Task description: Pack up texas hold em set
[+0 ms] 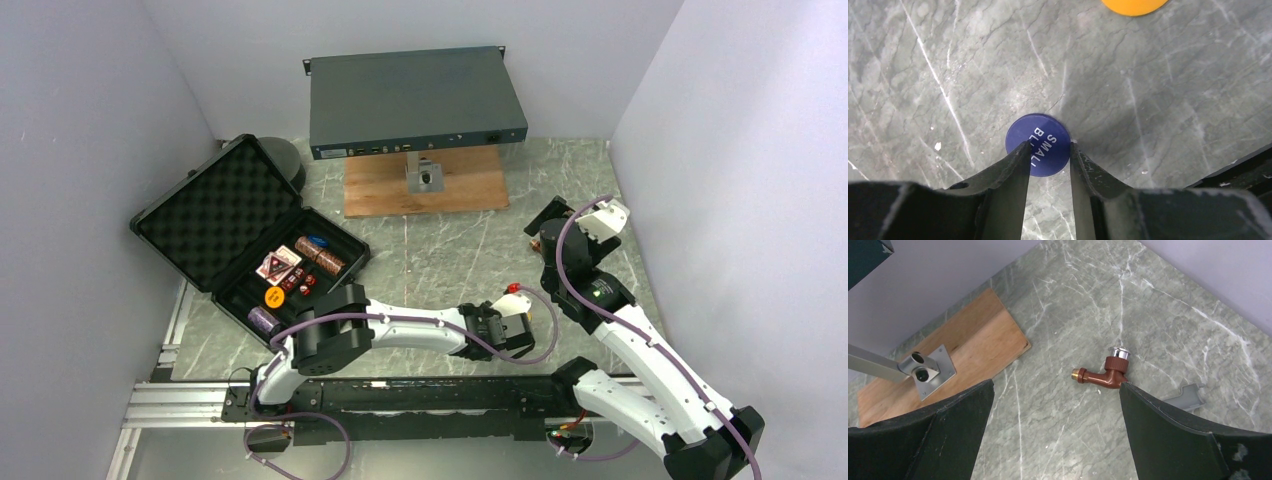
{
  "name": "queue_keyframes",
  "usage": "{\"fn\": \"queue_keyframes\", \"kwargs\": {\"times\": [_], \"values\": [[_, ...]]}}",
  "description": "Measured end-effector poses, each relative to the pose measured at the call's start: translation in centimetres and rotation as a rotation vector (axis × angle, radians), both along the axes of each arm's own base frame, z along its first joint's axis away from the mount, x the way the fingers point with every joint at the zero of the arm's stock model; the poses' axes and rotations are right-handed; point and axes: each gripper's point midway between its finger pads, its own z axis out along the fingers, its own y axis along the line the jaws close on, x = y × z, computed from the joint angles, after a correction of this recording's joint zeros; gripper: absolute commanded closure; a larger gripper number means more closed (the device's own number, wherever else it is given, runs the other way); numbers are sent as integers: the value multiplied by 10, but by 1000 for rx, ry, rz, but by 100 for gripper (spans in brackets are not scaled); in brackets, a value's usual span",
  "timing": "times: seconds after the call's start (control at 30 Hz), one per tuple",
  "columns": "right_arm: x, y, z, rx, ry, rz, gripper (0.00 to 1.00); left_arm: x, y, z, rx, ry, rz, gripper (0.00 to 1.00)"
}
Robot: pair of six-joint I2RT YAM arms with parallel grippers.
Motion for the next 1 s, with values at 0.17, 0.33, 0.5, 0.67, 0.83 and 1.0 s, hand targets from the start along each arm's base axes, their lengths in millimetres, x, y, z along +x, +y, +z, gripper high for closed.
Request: {"fn": "queue_keyframes", "kwargs": {"times": [0.17,0.33,0.5,0.67,0.83,1.0], "values": [[0,0,0,-1,1,2,0,0,9,0,24,2,18,45],[0,1,0,-2,3,9,0,2,19,2,43,16,51,36],[1,2,0,-1,0,11,0,4,25,6,36,50,75,36],[2,2,1,1,-3,13,0,5,25,9,16,95,77,36],[2,3,1,2,-3,15,0,2,26,8,17,140,72,34],[2,4,0,5,-1,22,0,-2,25,7,12,171,60,31]]}}
